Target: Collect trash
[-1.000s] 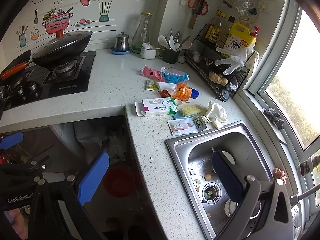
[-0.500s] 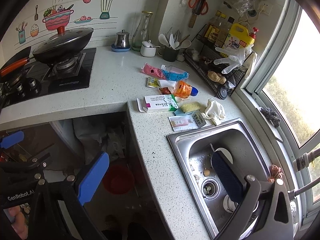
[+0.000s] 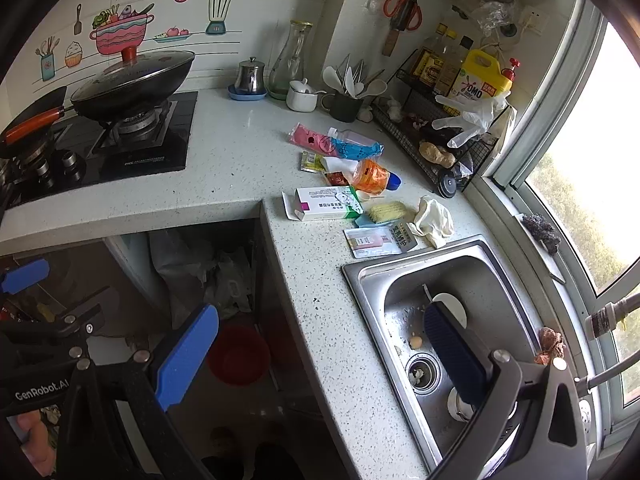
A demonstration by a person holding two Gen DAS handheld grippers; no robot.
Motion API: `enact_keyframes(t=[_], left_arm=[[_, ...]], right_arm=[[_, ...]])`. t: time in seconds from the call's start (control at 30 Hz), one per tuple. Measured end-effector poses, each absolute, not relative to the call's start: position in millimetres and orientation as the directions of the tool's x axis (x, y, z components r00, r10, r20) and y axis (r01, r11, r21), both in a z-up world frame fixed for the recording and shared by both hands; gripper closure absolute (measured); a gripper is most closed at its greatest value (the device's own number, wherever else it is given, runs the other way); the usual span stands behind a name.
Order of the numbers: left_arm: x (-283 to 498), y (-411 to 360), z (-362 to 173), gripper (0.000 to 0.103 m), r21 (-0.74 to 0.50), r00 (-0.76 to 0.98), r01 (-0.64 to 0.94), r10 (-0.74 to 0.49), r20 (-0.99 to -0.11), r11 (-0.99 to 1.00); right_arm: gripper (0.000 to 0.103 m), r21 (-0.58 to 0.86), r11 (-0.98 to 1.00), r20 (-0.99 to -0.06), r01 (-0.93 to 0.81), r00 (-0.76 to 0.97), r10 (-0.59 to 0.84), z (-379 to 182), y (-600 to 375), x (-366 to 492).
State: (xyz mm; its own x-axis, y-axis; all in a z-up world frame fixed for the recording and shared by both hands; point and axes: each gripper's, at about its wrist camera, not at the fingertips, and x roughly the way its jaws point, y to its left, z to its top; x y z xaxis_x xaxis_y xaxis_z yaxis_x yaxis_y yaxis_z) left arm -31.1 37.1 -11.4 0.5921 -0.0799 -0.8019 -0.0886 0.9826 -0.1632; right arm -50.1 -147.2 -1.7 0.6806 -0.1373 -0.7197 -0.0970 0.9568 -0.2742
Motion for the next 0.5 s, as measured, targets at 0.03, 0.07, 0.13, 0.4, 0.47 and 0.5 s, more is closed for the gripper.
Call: enact_keyframes(t=[0.03,0.07,0.13,0.4,0.47,0.5], left_arm=[[-30.8,37.5,-11.6,0.000,-0.165,0.591,-0.090,-0.081,-0.803,0.982],[-31.1,37.9,-11.7,0.000,-0.164,0.591,-0.090,-0.080,-0.802,0.982],[-31.8,39.1,-12.0,0.000,-0.162,0.591,-0.089,-0.078,-0.803,0.983],[-31.6,40.6,-13.0,0.000,-0.165,0.588,-0.083,-0.085,-0.804,0.983],[-31.8,40.9,-13.0,0.000,-0.165,0.589,-0.078,-0.087,-0.803,0.983],[-31.7,40.5,-12.8,0.000,-0.164,0.590,-0.076,-0.088,-0.802,0.984]], right_arm=[[0.000,-0.275,0.956,-0.721,-0.098,0.679,-0.138,-2.1,-146.3,-50.3],[0.000,-0.277,0.956,-0.721,-0.099,0.679,-0.138,-2.3,-145.7,-50.4],[0.000,-0.276,0.956,-0.724,-0.100,0.676,-0.139,-2.4,-144.8,-50.1],[0.000,-0.277,0.956,-0.726,-0.094,0.673,-0.144,-3.7,-142.4,-51.0],[0.000,-0.277,0.957,-0.725,-0.090,0.672,-0.147,-4.0,-142.2,-51.6],[0.000,-0.277,0.957,-0.725,-0.088,0.672,-0.148,-4.0,-141.9,-51.9]])
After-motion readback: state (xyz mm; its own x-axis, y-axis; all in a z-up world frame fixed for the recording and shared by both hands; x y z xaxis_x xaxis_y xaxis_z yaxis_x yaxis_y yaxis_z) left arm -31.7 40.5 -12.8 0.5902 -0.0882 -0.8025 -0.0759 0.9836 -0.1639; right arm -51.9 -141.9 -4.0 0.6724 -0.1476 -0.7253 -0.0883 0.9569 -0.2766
